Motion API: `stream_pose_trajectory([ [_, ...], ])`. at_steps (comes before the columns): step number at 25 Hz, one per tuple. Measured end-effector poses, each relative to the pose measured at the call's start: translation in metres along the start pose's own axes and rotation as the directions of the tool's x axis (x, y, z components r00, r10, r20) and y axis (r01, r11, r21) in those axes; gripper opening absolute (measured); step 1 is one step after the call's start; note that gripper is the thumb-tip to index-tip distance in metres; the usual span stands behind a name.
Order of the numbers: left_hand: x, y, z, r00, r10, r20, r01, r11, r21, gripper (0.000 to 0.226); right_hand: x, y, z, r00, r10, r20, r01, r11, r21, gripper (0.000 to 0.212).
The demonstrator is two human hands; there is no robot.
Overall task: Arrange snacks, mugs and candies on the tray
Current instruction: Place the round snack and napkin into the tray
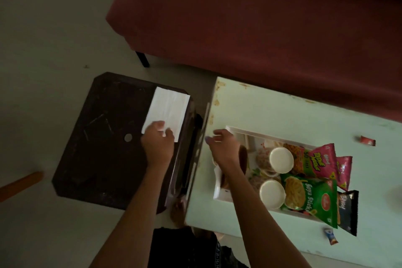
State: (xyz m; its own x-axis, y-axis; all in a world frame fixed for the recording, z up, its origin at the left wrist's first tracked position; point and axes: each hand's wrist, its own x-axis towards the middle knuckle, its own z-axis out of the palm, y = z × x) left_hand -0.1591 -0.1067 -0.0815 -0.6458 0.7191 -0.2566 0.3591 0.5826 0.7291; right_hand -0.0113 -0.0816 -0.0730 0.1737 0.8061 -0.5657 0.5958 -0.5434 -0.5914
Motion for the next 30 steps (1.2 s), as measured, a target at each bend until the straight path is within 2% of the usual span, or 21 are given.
stream_pose_trajectory([
  [3, 0.037, -0.008, -0.006, 0.996, -0.078, -0.031, 0.083, 0.974, 0.211, 0.042, 0.009, -0.033, 0.045, 0.996, -0.024, 0.089, 0.024, 1.000, -0.006, 0.039],
  [5, 0.049, -0.010, -0.004, 0.996, -0.086, -0.010, 0.084, 0.941, 0.327, 0.050, 0.010, -0.047, 0.070, 0.996, -0.034, 0.085, 0.038, 0.998, -0.050, 0.042],
  [7, 0.057, -0.010, -0.002, 0.993, -0.114, -0.010, 0.109, 0.915, 0.387, 0.058, 0.012, -0.053, 0.084, 0.999, 0.010, 0.040, -0.008, 0.998, -0.061, 0.047],
  [10, 0.064, -0.014, 0.000, 0.977, -0.206, 0.051, 0.176, 0.922, 0.345, 0.063, 0.014, -0.058, 0.094, 0.997, 0.070, -0.012, -0.071, 0.994, -0.078, 0.056],
  [13, 0.061, -0.017, 0.001, 0.963, -0.179, 0.203, 0.129, 0.964, 0.234, 0.041, 0.013, -0.059, 0.092, 0.993, 0.120, -0.015, -0.120, 0.993, 0.003, 0.060],
  [15, 0.052, -0.012, -0.001, 0.954, -0.151, 0.259, 0.114, 0.981, 0.154, 0.028, 0.013, -0.056, 0.079, 0.988, 0.151, 0.027, -0.153, 0.983, 0.098, 0.052],
  [18, 0.024, 0.000, -0.001, 0.960, -0.053, 0.276, 0.035, 0.997, 0.070, 0.021, 0.007, -0.040, 0.046, 0.995, 0.049, 0.083, -0.054, 0.997, 0.053, 0.031],
  [20, -0.005, 0.010, 0.005, 0.948, 0.044, 0.314, -0.056, 0.998, 0.028, 0.022, -0.008, -0.020, 0.020, 1.000, -0.017, -0.004, 0.017, 1.000, 0.003, 0.024],
  [23, -0.057, 0.021, 0.028, 0.895, 0.167, 0.413, -0.192, 0.981, 0.019, 0.024, -0.036, 0.020, -0.013, 0.981, 0.005, -0.193, -0.016, 0.998, -0.059, 0.018],
  [27, -0.116, 0.018, 0.063, 0.830, 0.163, 0.534, -0.249, 0.964, 0.093, 0.029, -0.054, 0.071, -0.037, 0.950, 0.151, -0.273, -0.161, 0.987, -0.015, 0.012],
  [30, -0.143, 0.009, 0.083, 0.793, 0.147, 0.592, -0.273, 0.953, 0.129, 0.030, -0.059, 0.100, -0.040, 0.941, 0.196, -0.277, -0.205, 0.979, -0.002, 0.012],
])
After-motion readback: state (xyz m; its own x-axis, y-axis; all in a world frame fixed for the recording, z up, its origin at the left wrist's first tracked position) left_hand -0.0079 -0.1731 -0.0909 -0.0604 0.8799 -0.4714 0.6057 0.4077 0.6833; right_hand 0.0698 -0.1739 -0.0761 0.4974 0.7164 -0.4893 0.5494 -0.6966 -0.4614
